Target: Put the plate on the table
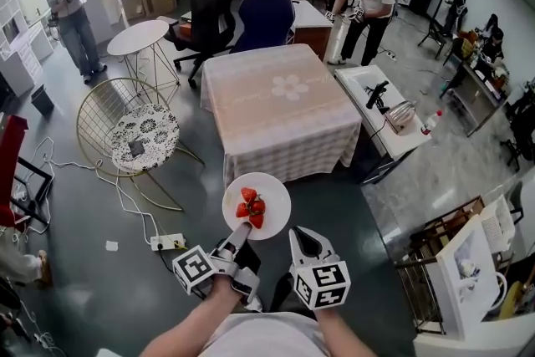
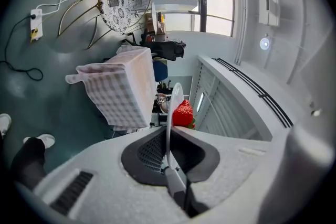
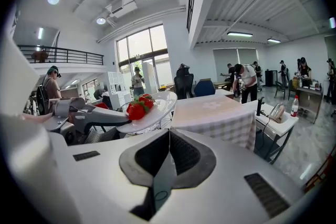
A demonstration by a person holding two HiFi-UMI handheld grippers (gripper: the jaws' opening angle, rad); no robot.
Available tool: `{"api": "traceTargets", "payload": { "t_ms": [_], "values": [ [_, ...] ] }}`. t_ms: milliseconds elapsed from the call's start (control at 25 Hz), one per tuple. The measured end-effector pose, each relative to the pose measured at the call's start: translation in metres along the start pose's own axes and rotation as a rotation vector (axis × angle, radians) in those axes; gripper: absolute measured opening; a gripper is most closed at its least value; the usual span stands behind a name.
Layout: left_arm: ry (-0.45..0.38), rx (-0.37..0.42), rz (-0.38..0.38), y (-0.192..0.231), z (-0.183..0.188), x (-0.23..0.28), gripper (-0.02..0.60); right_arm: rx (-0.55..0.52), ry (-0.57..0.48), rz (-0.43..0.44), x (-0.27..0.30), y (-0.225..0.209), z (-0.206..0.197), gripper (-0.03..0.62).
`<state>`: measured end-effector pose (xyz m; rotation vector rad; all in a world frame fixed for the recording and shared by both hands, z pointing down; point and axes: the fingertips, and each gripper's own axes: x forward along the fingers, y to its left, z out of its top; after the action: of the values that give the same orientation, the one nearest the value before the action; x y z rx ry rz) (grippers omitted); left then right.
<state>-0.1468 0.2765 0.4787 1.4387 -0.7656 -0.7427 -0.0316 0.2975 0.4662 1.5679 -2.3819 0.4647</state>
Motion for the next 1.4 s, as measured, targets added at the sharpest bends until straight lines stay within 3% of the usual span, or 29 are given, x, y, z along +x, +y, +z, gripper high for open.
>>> {"api": "traceTargets", "payload": {
  "t_ms": [480,960,1400],
  "values": [
    [-0.036,0.041,0.046,-0.013,-0.011,0.105,0.02,0.014,-0.012,0.071,0.046,-0.094,0.041,0.005],
    [-0.053,0.08,0.053,-0.018,-0.054,0.209,0.02,0.021,-0.041,0.108,0.063,-0.206,0.068,0.005],
    [-0.061,0.085,0.095,-0.005,-0.041,0.243,0.02,0.037,-0.025,0.125,0.093,-0.23,0.073,0.005]
  ]
}}
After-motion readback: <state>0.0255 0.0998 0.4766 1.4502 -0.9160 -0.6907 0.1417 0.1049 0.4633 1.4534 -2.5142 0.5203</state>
